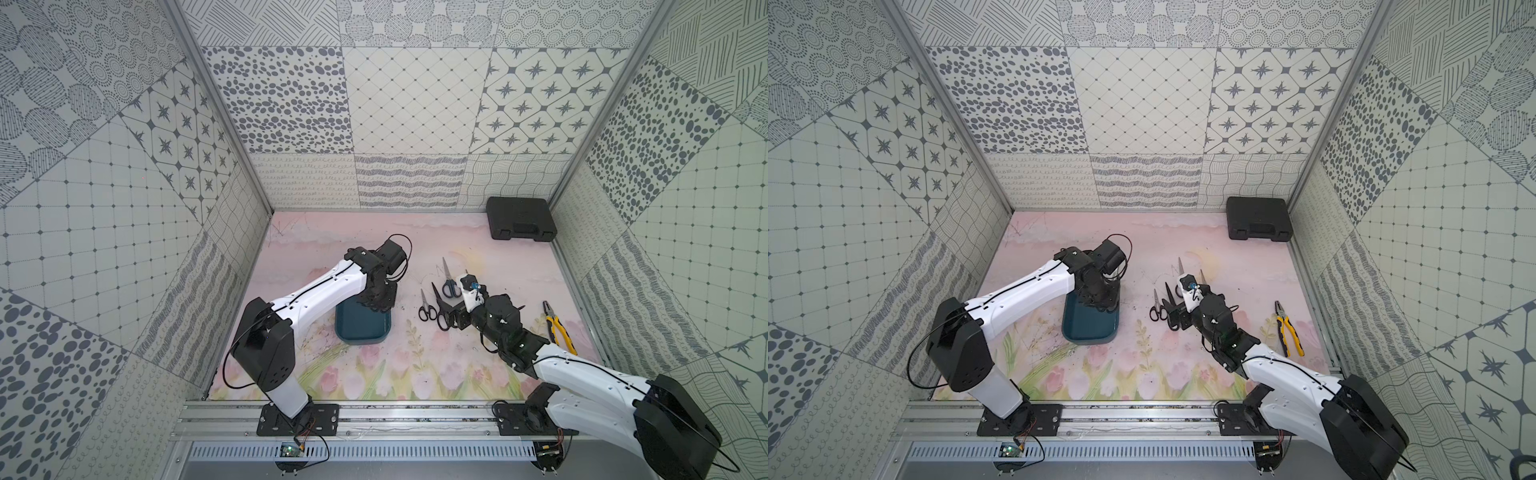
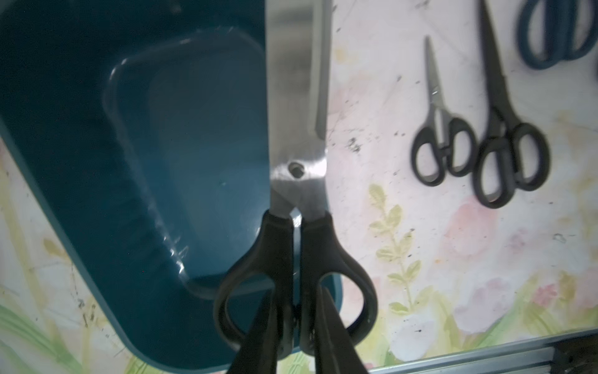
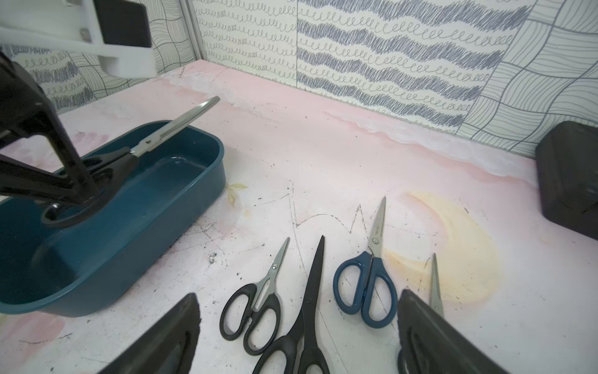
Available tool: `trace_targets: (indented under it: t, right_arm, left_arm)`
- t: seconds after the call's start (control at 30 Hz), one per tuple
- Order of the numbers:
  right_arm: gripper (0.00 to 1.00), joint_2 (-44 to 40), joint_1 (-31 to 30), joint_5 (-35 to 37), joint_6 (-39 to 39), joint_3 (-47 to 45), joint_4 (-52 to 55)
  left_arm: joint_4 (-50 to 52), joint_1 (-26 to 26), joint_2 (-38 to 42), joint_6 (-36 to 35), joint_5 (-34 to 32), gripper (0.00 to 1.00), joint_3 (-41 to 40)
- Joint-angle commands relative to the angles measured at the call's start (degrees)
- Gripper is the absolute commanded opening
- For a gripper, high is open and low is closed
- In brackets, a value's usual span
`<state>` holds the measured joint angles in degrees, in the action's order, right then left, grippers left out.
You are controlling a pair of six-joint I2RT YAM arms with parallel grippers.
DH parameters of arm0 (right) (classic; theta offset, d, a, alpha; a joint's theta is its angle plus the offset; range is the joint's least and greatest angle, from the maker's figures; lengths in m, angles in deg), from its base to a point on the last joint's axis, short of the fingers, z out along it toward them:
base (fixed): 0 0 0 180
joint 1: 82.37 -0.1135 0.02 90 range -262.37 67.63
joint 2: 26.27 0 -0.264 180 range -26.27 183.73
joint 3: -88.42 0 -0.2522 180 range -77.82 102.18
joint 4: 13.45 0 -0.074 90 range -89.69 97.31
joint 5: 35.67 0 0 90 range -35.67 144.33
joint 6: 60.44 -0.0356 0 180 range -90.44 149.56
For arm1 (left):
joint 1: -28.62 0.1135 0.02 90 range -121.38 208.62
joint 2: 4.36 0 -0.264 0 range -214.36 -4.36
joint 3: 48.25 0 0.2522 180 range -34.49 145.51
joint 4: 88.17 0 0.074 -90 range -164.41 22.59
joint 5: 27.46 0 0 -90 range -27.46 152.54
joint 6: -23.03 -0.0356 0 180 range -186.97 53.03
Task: Put the scissors into the storage box
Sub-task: Place the scissors in the storage box.
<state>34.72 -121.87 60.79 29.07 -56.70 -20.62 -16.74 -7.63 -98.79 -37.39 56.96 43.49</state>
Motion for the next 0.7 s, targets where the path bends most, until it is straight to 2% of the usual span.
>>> trace_targets:
  t: [0.0,0.2,0.4,0.47,0.57,0.67]
  right_arm:
    - [0.97,3.5,-1.4,-1.4,1.0,2.8,-4.7]
    - [0.97,6.3,-4.6,1.0,3.8,5.3,-4.1]
    - [0.96,3.6,-4.9,3.1,3.7,3.4,-3.2]
    - [0.97,2.1,-4.9,4.0,3.7,2.5,-2.4]
    - [0.96,0.1,-4.9,5.1,4.2,1.2,-2.0]
    - [0.96,-1.1,-4.9,6.0,4.6,0.5,-1.7]
  left_arm:
    - [0.5,2.1,3.1,6.9,-0.7,0.00,-8.3]
    - [-5.7,4.0,-0.4,7.8,2.1,0.00,-13.3]
    - [-7.7,4.5,-5.0,6.8,2.4,0.00,-12.1]
    - [-8.0,4.6,-5.6,6.8,2.6,0.09,-11.9]
    - [-8.0,4.7,-6.2,6.6,2.5,0.11,-11.5]
    - [-7.8,4.7,-6.5,6.6,2.2,0.32,-11.1]
